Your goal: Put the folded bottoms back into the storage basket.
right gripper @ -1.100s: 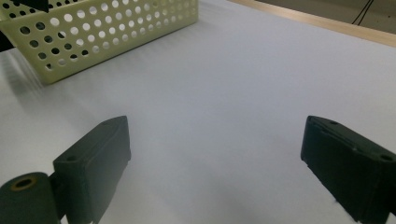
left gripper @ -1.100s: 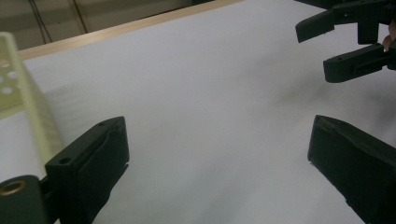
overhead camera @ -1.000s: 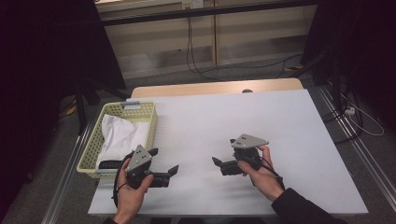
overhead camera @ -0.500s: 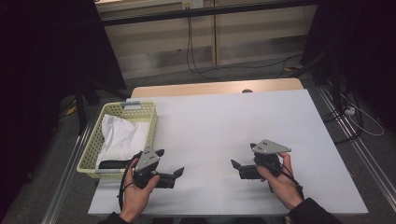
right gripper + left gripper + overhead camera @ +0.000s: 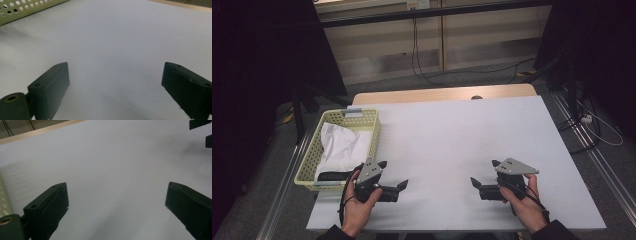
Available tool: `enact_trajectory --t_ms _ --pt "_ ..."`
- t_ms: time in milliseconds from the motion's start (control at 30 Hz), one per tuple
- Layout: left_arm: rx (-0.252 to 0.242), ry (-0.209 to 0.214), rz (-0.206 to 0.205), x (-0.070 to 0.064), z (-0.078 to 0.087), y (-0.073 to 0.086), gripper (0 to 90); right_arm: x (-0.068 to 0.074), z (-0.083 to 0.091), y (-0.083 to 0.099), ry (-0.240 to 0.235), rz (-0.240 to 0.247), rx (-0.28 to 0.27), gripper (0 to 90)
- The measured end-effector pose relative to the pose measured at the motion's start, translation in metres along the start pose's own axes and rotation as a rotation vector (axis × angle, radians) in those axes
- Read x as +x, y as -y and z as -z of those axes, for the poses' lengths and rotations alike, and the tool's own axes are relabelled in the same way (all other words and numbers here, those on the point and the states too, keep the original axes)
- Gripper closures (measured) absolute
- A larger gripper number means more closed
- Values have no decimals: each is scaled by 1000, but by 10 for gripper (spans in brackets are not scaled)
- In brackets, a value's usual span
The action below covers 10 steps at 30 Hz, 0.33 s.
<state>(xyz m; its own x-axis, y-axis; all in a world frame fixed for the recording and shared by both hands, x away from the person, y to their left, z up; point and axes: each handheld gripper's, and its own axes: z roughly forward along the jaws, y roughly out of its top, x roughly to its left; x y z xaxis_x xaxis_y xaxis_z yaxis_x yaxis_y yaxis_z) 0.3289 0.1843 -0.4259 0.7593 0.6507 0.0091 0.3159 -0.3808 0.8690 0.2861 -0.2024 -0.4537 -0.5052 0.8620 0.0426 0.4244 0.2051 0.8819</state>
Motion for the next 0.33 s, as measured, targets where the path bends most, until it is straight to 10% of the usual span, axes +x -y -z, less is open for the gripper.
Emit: enact_trajectory --t_ms 333 --pt "10 -13 2 2 -1 2 46 -3 -2 -1 -2 -10 -8 74"
